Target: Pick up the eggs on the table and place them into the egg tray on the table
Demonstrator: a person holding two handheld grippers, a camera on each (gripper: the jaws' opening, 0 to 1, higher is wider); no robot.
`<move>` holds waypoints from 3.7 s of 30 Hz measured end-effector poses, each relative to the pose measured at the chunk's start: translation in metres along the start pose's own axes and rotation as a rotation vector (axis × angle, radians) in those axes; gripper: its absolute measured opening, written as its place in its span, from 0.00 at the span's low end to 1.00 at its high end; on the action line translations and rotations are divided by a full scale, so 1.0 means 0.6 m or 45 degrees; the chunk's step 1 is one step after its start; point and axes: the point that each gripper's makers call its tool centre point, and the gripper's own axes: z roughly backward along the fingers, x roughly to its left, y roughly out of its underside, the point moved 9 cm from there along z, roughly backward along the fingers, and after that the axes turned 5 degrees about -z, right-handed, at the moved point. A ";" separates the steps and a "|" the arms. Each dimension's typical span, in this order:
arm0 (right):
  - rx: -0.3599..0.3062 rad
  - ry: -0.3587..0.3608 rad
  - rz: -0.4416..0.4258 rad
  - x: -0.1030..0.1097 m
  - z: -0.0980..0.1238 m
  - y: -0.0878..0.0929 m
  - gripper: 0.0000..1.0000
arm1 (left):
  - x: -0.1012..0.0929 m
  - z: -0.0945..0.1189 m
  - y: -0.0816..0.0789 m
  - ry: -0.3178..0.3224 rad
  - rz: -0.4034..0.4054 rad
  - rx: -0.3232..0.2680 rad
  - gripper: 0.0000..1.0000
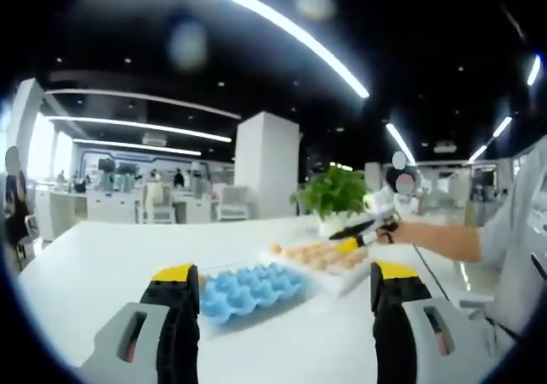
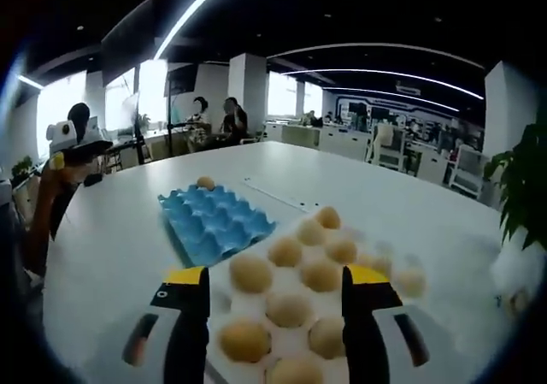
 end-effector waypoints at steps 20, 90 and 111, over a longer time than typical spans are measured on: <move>0.073 0.011 -0.006 -0.011 -0.012 0.033 0.58 | 0.004 -0.002 0.001 -0.003 -0.001 0.005 0.84; 0.236 -0.055 0.156 0.038 -0.106 0.012 0.28 | 0.006 0.006 -0.003 -0.021 -0.001 -0.009 0.84; -0.044 -0.136 0.067 0.061 -0.111 -0.086 0.28 | 0.010 0.005 0.000 -0.029 -0.002 0.002 0.83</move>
